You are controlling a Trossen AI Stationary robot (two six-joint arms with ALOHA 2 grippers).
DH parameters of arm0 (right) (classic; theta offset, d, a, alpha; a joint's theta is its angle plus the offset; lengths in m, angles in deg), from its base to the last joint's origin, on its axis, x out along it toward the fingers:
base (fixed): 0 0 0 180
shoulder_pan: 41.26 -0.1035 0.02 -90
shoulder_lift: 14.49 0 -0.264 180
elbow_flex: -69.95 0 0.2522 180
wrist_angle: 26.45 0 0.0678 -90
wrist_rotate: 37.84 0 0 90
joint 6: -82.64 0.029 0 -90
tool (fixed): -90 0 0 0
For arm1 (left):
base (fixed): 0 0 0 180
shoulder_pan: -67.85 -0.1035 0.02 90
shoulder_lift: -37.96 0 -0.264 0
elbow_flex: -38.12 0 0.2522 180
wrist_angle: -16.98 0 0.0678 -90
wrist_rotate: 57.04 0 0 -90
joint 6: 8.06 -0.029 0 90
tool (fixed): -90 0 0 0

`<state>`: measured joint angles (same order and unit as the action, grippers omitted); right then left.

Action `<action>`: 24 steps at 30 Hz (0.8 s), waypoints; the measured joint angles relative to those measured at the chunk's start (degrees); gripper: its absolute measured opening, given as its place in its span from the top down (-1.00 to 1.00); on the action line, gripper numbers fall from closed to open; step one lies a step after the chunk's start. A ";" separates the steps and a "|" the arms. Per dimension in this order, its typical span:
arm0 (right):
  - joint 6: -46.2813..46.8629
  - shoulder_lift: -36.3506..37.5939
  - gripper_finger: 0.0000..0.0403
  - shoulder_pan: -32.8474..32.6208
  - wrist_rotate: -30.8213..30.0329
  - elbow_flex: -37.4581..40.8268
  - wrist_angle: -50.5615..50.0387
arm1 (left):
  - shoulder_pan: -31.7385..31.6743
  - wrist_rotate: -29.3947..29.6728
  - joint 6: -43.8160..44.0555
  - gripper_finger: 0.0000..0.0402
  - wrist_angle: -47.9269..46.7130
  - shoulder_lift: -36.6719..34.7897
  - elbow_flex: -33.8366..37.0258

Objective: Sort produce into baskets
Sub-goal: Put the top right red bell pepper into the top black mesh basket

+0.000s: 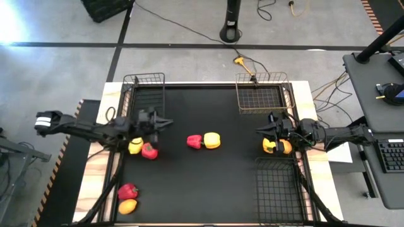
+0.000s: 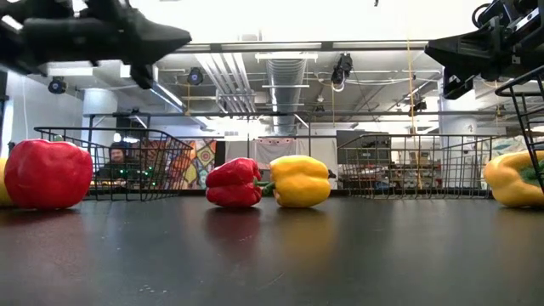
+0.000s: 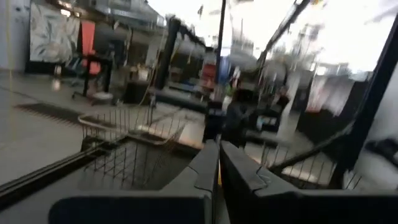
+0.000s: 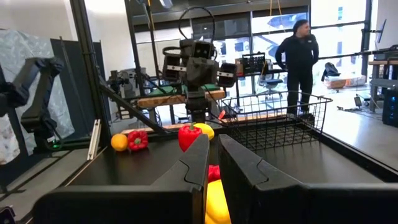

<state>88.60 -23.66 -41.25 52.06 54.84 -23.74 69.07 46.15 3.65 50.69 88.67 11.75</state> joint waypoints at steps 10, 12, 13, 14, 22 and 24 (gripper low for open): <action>0.00 0.00 0.86 0.00 0.00 0.00 0.01 | -0.59 -0.22 -3.72 0.60 -22.86 16.98 -23.34; 0.02 0.00 0.86 0.01 0.00 0.00 0.02 | -0.83 -0.20 -3.73 0.43 -29.51 19.09 -28.30; 0.02 0.00 0.86 0.00 0.00 0.00 0.02 | -0.92 -0.21 -3.73 0.34 -33.14 20.01 -30.68; 0.02 0.00 0.86 0.00 0.00 0.00 0.00 | -0.97 -0.20 -3.73 0.25 -37.00 20.94 -33.08; 0.02 0.00 0.86 0.01 0.00 -0.01 0.00 | -1.03 -0.22 -2.35 -0.42 -61.54 28.51 -48.43; 0.01 0.00 0.86 0.01 0.00 0.00 0.00 | -1.00 -0.22 -1.68 -0.56 -66.00 30.09 -51.00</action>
<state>88.61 -23.66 -41.23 52.06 54.84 -23.74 68.07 45.94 1.97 -15.31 118.76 -39.25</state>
